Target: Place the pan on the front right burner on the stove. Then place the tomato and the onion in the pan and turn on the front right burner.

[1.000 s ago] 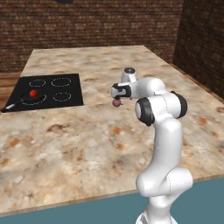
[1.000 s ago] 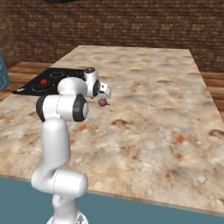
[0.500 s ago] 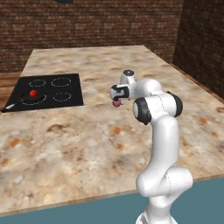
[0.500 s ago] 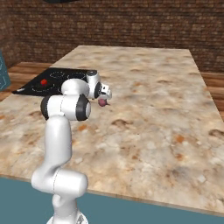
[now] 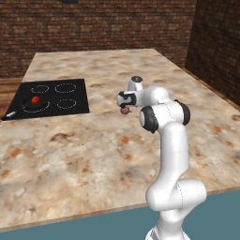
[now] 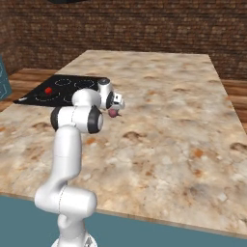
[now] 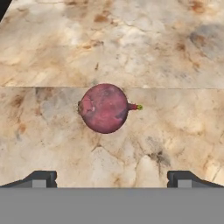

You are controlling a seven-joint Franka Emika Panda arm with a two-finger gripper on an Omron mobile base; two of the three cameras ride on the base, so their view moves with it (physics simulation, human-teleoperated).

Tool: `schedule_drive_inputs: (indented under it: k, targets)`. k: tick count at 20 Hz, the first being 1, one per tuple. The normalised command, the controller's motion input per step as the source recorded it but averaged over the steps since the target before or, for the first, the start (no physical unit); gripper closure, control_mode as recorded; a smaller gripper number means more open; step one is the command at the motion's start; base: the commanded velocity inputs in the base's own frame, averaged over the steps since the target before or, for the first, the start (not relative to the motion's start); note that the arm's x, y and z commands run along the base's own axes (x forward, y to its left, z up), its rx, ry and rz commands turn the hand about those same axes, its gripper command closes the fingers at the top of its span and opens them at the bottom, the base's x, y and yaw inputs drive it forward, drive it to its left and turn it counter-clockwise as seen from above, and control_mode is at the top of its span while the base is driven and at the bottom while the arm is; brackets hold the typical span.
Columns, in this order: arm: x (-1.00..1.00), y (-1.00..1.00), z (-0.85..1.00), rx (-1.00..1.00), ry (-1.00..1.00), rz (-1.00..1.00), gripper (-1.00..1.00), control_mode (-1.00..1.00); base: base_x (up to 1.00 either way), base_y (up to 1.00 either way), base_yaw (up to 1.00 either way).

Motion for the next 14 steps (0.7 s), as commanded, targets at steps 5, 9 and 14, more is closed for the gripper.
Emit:
schedule_drive_inputs:
  k: [5, 9, 14]
  targets:
    - [0.23, 0.0, -0.18, 0.0, 0.0, 0.0, -1.0, -1.0, 0.0, 0.0, 0.0]
    - [0.16, 0.05, -0.22, -0.01, 0.0, 0.0, -1.0, -1.0, 0.0, 0.0, 0.0]
    - [0.1, 0.06, -0.18, 0.0, 0.0, 0.0, -1.0, -1.0, 0.0, 0.0, 0.0]
